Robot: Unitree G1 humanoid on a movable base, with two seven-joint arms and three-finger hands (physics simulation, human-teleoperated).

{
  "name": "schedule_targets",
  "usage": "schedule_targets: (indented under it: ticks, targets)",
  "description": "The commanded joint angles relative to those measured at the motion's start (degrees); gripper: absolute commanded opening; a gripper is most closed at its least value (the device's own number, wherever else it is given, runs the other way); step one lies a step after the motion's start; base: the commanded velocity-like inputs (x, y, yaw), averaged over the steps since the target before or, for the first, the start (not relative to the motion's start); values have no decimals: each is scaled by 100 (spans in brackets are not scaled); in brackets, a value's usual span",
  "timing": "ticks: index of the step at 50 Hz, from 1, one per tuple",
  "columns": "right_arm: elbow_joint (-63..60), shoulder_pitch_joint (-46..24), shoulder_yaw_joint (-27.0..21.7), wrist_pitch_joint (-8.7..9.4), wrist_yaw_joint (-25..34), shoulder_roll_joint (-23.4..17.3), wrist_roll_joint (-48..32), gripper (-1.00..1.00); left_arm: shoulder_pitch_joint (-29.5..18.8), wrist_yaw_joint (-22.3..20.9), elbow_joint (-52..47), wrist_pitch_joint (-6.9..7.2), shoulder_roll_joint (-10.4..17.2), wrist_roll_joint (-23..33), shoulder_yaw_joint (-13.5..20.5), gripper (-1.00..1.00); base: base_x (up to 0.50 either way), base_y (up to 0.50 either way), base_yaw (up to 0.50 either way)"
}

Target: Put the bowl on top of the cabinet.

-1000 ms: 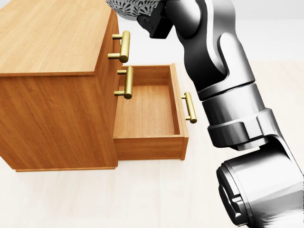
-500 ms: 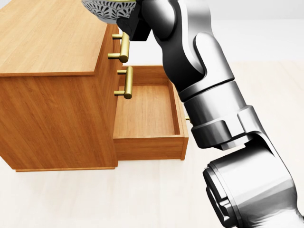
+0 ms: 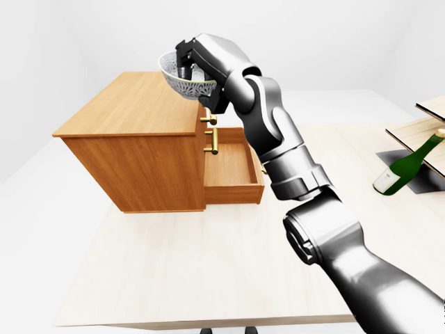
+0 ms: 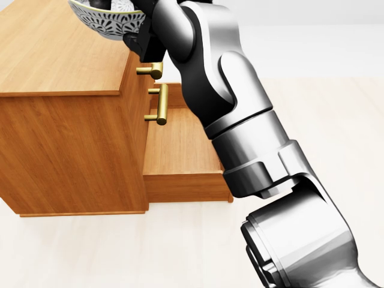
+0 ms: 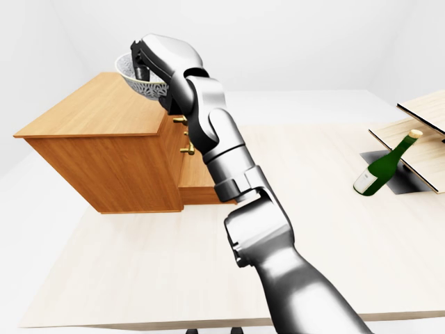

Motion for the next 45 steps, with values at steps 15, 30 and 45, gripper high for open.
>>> schedule_targets:
  ticks: [15, 30, 45]
  targets:
    - [-206, 38, 43, 0, -126, 371, 64, -100, -3, 47, -1, 0, 52, -109, 69, 100, 0, 0, 0]
    - [-216, -6, 92, 0, -120, 500, 29, -100, -1, 46, -7, 0, 37, -101, 52, 100, 0, 0, 0]
    - [-8, -131, 135, 0, -220, 677, -35, -100, 21, 90, 8, 0, 94, -193, 114, 100, 0, 0, 0]
